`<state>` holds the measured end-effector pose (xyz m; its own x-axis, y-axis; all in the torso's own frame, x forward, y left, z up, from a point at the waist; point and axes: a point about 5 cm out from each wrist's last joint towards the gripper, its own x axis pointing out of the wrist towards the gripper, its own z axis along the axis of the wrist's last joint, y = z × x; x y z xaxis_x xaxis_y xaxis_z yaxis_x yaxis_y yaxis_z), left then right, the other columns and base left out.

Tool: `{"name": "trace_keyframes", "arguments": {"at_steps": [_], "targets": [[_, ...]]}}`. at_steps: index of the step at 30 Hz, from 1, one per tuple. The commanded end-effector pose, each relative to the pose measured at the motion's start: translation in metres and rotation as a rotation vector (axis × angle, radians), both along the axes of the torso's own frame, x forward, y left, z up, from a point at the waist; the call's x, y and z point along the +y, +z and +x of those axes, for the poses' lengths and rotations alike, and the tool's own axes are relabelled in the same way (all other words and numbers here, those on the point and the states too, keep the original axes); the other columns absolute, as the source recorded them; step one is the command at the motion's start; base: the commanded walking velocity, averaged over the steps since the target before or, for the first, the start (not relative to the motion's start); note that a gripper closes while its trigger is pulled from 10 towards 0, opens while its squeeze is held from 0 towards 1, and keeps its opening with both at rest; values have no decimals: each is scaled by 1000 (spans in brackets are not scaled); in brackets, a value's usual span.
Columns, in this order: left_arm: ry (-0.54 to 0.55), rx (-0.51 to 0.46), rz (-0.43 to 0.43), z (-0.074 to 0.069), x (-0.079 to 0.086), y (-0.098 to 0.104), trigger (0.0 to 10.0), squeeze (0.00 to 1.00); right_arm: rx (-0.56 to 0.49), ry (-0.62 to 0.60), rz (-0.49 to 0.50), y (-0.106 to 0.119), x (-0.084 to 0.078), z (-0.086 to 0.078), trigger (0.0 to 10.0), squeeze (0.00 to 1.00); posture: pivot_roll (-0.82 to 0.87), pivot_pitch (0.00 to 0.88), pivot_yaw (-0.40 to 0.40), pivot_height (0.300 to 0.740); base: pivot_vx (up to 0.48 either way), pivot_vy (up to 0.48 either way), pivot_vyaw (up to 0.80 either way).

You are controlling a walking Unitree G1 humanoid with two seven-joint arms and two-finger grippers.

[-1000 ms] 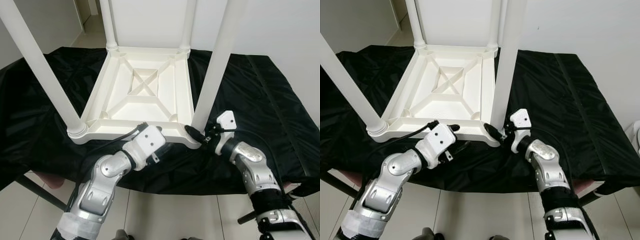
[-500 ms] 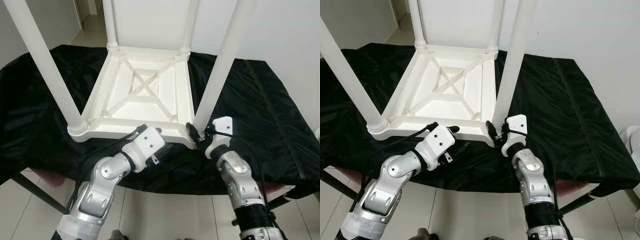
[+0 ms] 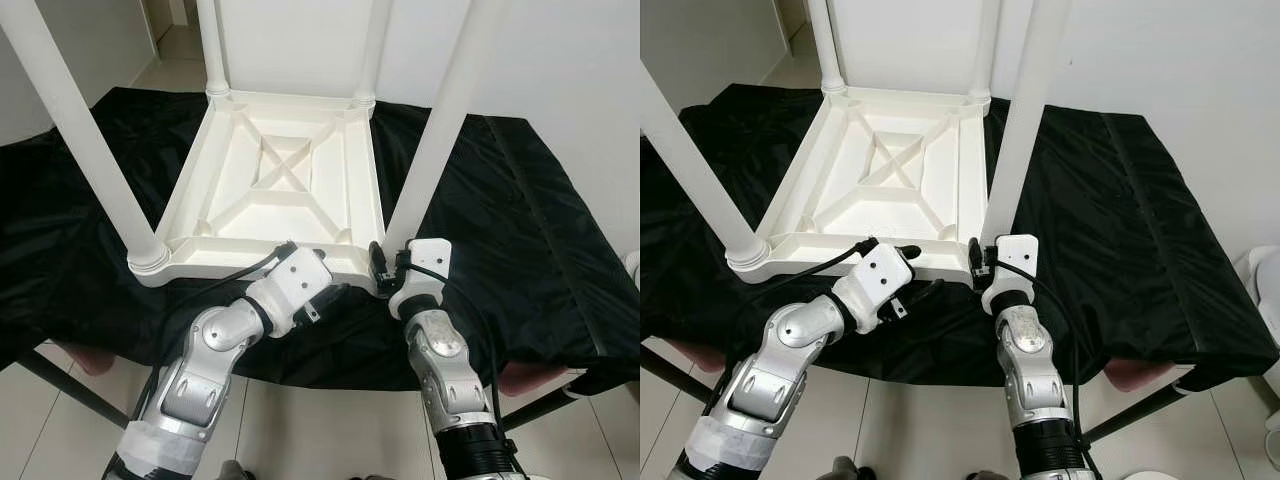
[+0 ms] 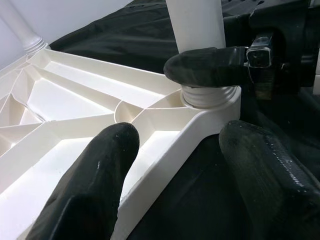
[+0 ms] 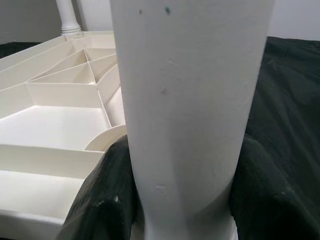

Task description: Building children table

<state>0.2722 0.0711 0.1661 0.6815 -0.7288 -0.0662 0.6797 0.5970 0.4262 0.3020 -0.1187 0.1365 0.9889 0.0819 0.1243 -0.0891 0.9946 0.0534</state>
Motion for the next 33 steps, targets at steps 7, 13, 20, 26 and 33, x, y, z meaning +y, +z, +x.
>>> {"name": "trace_keyframes", "arguments": {"at_steps": [7, 13, 20, 26, 33], "targets": [[51, -26, -24, 0, -2, 3, 10000, 0, -110, 37, 40, 20, -12, -7, 10000, 1000, -125, 97, 2, 740, 0, 0, 0], [23, -19, -25, -5, -5, 4, 10000, 0, -94, 243, -8, 22, -21, -8, 10000, 0, -138, 129, 11, 740, 0, 0, 0], [17, -27, -18, -5, -6, 6, 10000, 0, -70, 387, -119, 21, -31, -4, 10000, 0, -144, 135, 10, 740, 0, 0, 0], [17, -30, -10, -5, -4, 8, 10000, 0, -21, 603, -212, 16, -35, 4, 10000, 0, -143, 134, 17, 740, 0, 0, 0], [22, -31, -7, -3, -4, 7, 10000, 0, 41, 709, -292, 11, -38, 21, 10000, 0, -140, 129, 14, 740, 0, 0, 0]]}}
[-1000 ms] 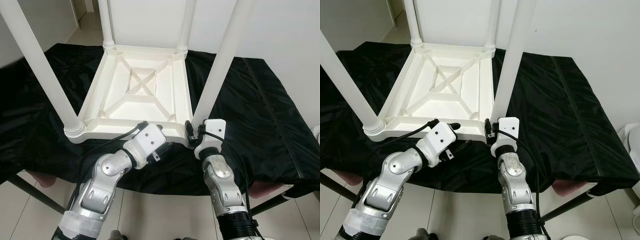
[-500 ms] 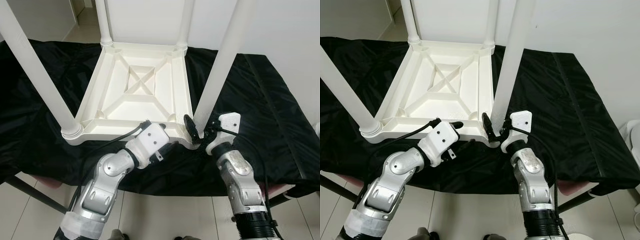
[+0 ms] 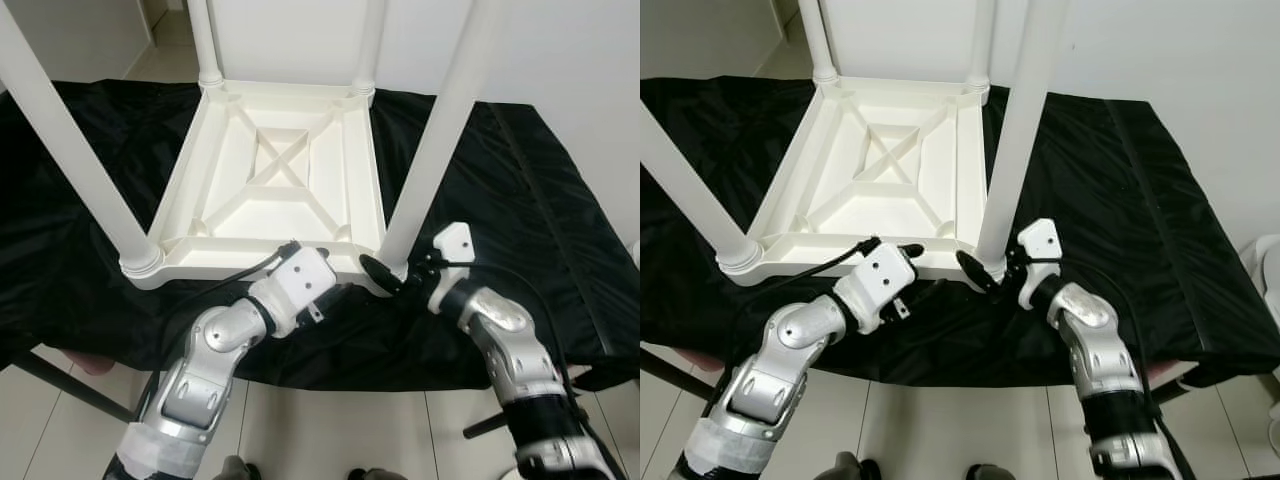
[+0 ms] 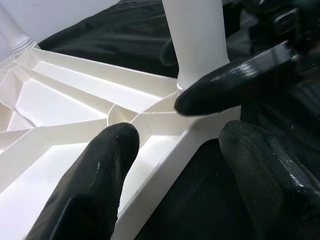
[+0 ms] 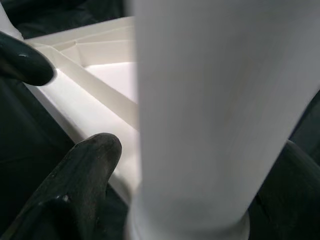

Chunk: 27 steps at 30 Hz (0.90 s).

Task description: Building children table

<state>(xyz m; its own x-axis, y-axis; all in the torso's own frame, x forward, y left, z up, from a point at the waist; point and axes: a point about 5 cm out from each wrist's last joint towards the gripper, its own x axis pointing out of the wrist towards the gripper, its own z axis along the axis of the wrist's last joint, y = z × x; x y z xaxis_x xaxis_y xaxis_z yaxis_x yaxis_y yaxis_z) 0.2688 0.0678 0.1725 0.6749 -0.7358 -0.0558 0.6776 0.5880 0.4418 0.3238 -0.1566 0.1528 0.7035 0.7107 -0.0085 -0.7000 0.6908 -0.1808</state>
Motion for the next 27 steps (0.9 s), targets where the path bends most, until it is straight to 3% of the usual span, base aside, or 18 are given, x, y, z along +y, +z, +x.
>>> {"name": "trace_keyframes", "arguments": {"at_steps": [1, 2, 3, 4, 7, 8, 15, 16, 19, 21, 27], "targets": [[33, -11, -12, 1, -1, 1, 10000, 0, 22, 28, -29, -6, 0, 0, 10000, 0, -140, 124, 13, 740, 0, 0, 0], [33, -11, -13, 1, -1, 1, 10000, 0, 28, 38, -30, -7, 0, 0, 10000, 0, -140, 124, 13, 740, 0, 0, 0], [36, -13, -14, 1, -1, 1, 10000, 0, 33, 45, -35, -8, 0, 2, 3098, 0, -137, 109, 13, 740, 0, 0, 0], [39, -16, -15, 3, -1, 1, 10000, 0, 33, 52, -40, -8, -1, 7, 1529, 0, -132, 102, 12, 740, 0, 0, 0], [40, -17, -15, 4, -1, 2, 10000, 0, 32, 54, -42, -7, -1, 8, 1529, 0, -132, 102, 12, 740, 0, 0, 0], [42, -20, -14, 5, -1, 3, 10000, 0, 31, 60, -42, -7, -1, 9, 0, 0, -131, 98, 10, 740, 0, 0, 0], [51, -42, -9, 10, 1, 7, 10000, 0, 29, 60, -27, -6, -3, 11, 0, 0, -121, 73, -2, 740, 0, 0, 0], [54, -48, -11, 12, 1, 8, 10000, 0, 37, 62, -19, -8, -3, 10, 10000, 0, -122, 73, -3, 740, 0, 0, 0], [54, -51, -14, 13, 0, 9, 10000, 0, 41, 60, -11, -10, -2, 9, 10000, 0, -124, 80, -4, 740, 0, 0, 0], [55, -56, -23, 13, -2, 10, 10000, 0, 23, -14, 62, -12, -1, 1, 10000, 0, -120, 74, -12, 740, 0, 0, 0], [60, -58, -20, 13, -1, 9, 10000, 0, 9, -89, 96, -15, 3, -4, 10000, 0, -115, 70, -23, 740, 0, 0, 0]]}}
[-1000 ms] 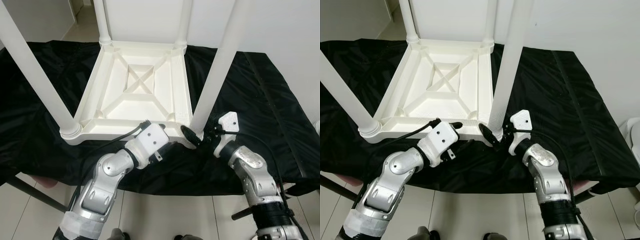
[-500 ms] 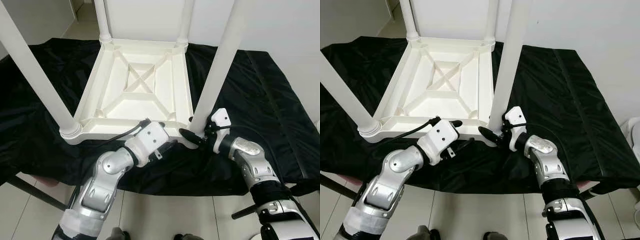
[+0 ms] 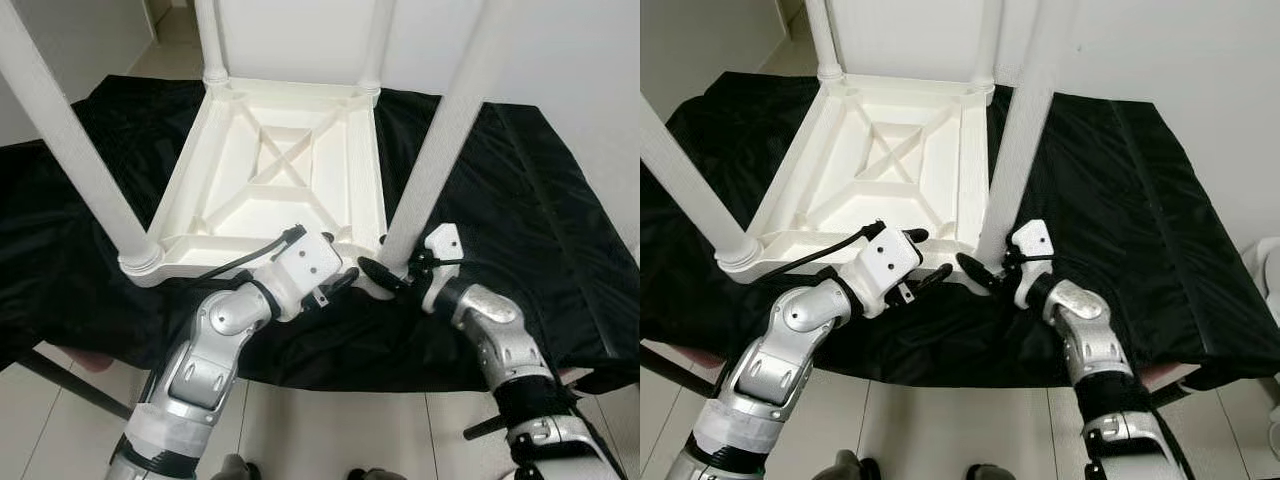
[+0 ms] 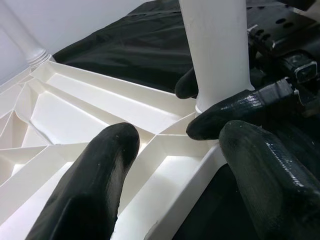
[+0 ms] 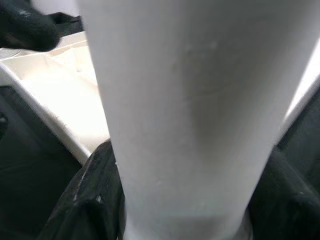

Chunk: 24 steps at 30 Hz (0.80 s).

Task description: Building children table

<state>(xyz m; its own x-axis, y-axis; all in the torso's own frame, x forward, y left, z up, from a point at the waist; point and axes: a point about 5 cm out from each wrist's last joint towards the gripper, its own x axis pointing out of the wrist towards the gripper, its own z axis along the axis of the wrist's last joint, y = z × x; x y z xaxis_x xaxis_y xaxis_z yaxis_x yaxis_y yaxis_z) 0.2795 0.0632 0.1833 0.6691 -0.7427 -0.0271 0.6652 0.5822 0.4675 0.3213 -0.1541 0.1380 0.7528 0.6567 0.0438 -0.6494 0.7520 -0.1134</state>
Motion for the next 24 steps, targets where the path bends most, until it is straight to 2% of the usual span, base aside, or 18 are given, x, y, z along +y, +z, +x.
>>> {"name": "trace_keyframes", "arguments": {"at_steps": [1, 2, 3, 4, 6, 8, 9, 10, 13, 18, 20, 21, 22, 23, 24], "targets": [[73, -18, -18, 2, 4, -2, 10000, 0, -4, -92, 0, -5, 4, -4, 10000, 0, -115, 70, -25, 740, 0, 0, 0], [78, -18, -18, 2, 5, -2, 10000, 0, 9, -180, -10, -10, 7, -6, 10000, 0, -114, 66, -21, 740, 0, 0, 0], [78, -18, -18, 2, 5, -2, 10000, 0, 9, -180, -10, -10, 7, -6, 10000, 0, -114, 66, -21, 740, 0, 0, 0], [81, -18, -18, 2, 6, -2, 10000, 0, 19, -237, -20, -13, 8, -8, 10000, 0, -114, 66, -21, 740, 0, 0, 0], [84, -17, -19, 2, 7, -3, 10000, 0, 53, -338, 18, -18, 15, -12, 10000, 0, -117, 64, -17, 740, 0, 0, 0], [84, -17, -19, 3, 7, -3, 10000, 0, 62, -362, 32, -19, 18, -14, 10000, 0, -117, 64, -17, 740, 0, 0, 0], [80, -19, -19, 3, 6, -3, 10000, 0, 70, -445, 40, -21, 23, -15, 10000, 0, -120, 64, -12, 740, 0, 0, 0], [80, -19, -19, 3, 6, -3, 10000, 0, 70, -445, 40, -21, 23, -15, 10000, 0, -120, 64, -12, 740, 0, 0, 0], [72, -24, -17, 4, 5, -1, 10000, 0, 109, -599, 84, -27, 37, -18, 10000, 0, -116, 63, -11, 740, 0, 0, 0], [70, -25, -17, 3, 5, -1, 10000, 0, 118, -591, 118, -25, 50, -20, 10000, 0, -114, 65, -7, 740, 0, 0, 0], [67, -21, -19, 2, 4, -2, 10000, 0, 84, -554, 118, -19, 55, -22, 10000, 0, -116, 67, -5, 740, 0, 0, 0], [64, -19, -17, 1, 3, -2, 10000, 0, 83, -524, 126, -17, 54, -22, 10000, 133, -114, 67, -5, 740, 0, 0, 0], [64, -19, -17, 1, 3, -2, 10000, 0, 83, -524, 126, -17, 54, -22, 10000, 133, -114, 67, -5, 740, 0, 0, 0], [61, -17, -17, 0, 3, -3, 10000, 0, 77, -516, 141, -15, 50, -21, 10000, 1000, -112, 67, -8, 740, 0, 0, 0], [60, -16, -17, 0, 2, -4, 10000, 0, 75, -512, 148, -13, 46, -21, 10000, 1000, -111, 65, -10, 740, 0, 0, 0]]}}
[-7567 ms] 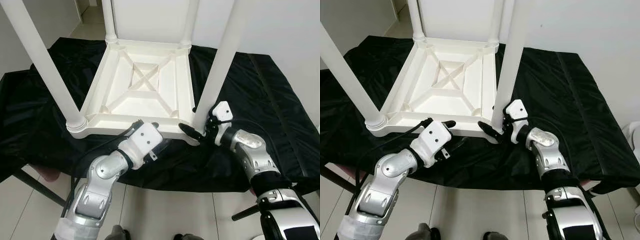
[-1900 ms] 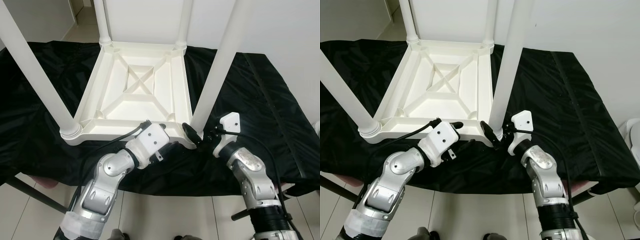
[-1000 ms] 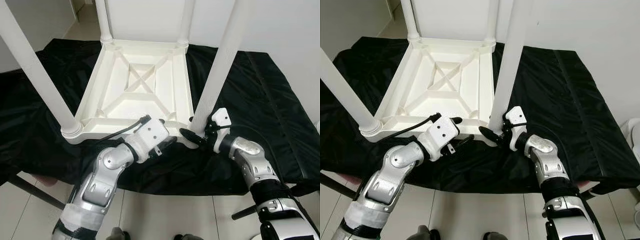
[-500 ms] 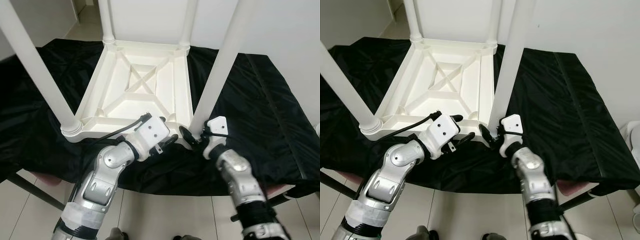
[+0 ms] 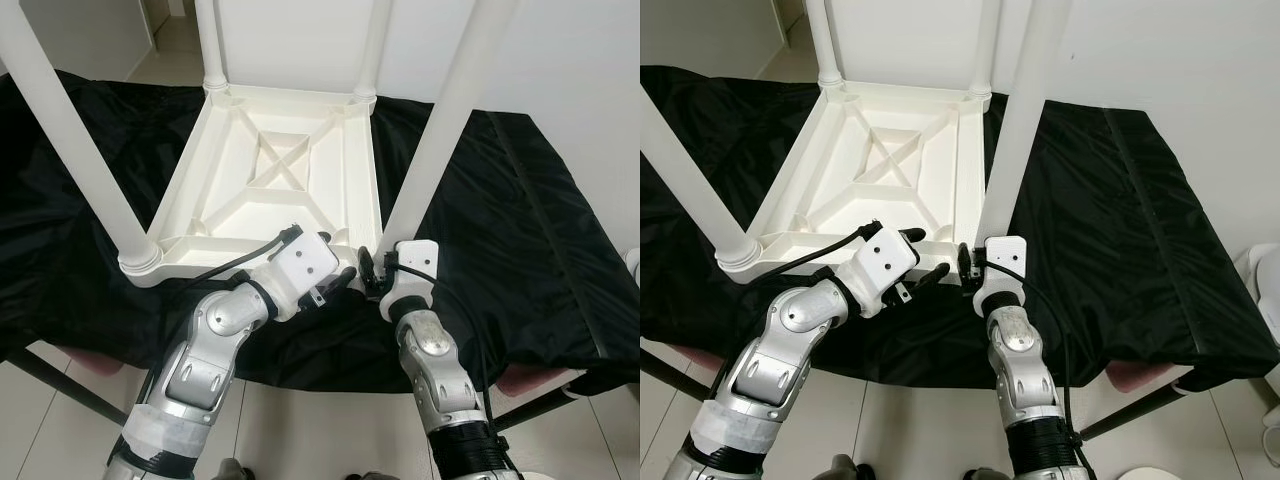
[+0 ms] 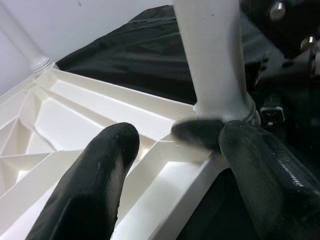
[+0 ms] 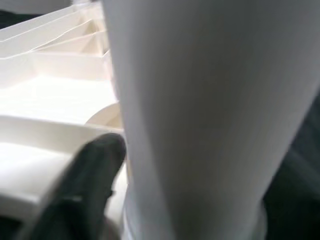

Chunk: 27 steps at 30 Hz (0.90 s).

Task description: Building children table

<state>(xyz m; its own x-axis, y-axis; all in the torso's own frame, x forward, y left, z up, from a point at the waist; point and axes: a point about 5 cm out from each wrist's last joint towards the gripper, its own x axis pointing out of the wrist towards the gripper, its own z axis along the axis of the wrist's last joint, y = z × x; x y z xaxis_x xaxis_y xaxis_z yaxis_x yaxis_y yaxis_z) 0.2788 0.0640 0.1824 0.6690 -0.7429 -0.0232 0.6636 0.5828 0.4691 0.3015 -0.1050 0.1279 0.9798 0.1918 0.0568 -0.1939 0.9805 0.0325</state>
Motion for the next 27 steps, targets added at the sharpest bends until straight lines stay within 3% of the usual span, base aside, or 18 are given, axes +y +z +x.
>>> {"name": "trace_keyframes", "arguments": {"at_steps": [1, 7, 8, 16, 27], "targets": [[62, -11, -16, 0, 2, -3, 10000, 0, 4, 24, 12, 0, -7, 0, 10000, 1000, -109, 63, -15, 740, 0, 0, 0], [68, -10, -12, 0, 2, -5, 10000, 0, -8, 88, -46, 2, -14, 4, 10000, 1000, -109, 62, -23, 740, 0, 0, 0], [63, -8, -9, -1, 1, -6, 10000, 0, -10, 118, -59, 3, -17, 6, 10000, 0, -108, 56, -29, 740, 0, 0, 0], [57, -3, -9, -4, -1, -7, 10000, 0, -68, 410, -194, 15, -31, 13, 10000, 0, -107, 49, -33, 740, 0, 0, 0], [55, -14, -1, -3, 0, -6, 10000, 0, -50, 587, -294, 24, -48, 29, 10000, 0, -104, 36, -33, 740, 0, 0, 0]]}}
